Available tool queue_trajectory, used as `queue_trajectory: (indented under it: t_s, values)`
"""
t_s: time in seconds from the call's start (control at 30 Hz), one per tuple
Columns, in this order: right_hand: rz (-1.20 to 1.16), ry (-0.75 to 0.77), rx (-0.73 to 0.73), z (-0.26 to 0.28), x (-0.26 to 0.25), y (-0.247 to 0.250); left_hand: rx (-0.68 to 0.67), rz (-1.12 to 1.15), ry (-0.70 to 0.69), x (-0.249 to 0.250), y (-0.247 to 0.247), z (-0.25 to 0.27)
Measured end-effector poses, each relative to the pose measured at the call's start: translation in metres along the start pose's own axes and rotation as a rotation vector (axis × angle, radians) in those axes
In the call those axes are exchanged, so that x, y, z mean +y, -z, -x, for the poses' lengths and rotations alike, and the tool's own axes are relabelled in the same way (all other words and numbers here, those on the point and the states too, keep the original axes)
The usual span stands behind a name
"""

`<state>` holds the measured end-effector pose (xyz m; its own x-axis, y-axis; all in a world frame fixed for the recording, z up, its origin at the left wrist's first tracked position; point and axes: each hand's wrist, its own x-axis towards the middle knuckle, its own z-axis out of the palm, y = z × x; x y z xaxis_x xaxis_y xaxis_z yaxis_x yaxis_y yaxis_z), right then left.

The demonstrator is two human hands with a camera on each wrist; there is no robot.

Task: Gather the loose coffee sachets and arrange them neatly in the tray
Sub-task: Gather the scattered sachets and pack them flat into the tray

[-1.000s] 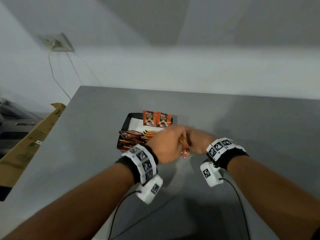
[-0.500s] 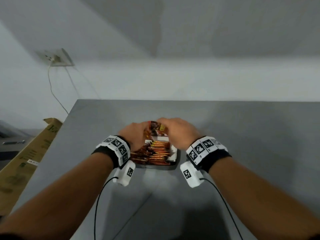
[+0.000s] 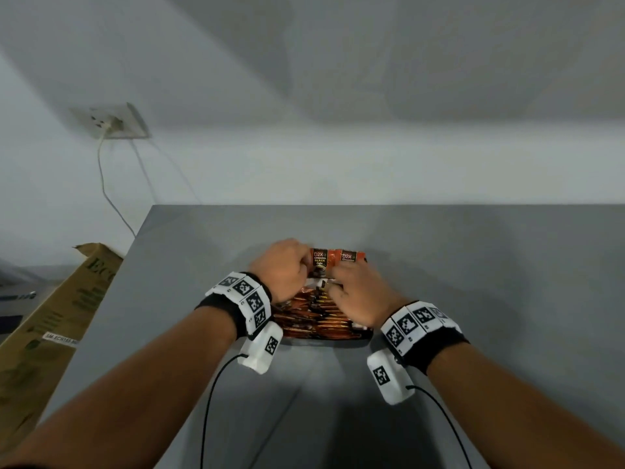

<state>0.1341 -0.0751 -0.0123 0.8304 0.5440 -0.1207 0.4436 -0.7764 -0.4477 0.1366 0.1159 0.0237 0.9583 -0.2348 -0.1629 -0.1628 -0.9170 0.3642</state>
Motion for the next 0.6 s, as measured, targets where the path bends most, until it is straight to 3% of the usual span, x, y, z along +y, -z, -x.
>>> queue_trajectory:
  t_s: [0.1, 0.17, 0.23, 0.4, 0.6]
  values:
    - [0.004, -0.14, 0.08, -0.008, 0.013, 0.009, -0.068, -0.095, -0.055, -0.001, 0.001, -0.021]
    - [0.032, -0.228, -0.005, -0.012, 0.022, 0.014, -0.146, -0.145, -0.07, -0.001, -0.004, -0.031]
    - [0.024, -0.248, -0.064, -0.015, 0.027, 0.015, -0.13, -0.13, -0.088, -0.006, -0.009, -0.035]
    - [-0.126, -0.197, 0.018, -0.003, 0.019, 0.019, -0.062, 0.023, -0.107, -0.012, 0.004, -0.017]
    - [-0.193, -0.121, -0.135, 0.01, 0.002, 0.019, -0.289, 0.018, -0.146, -0.024, 0.008, 0.029]
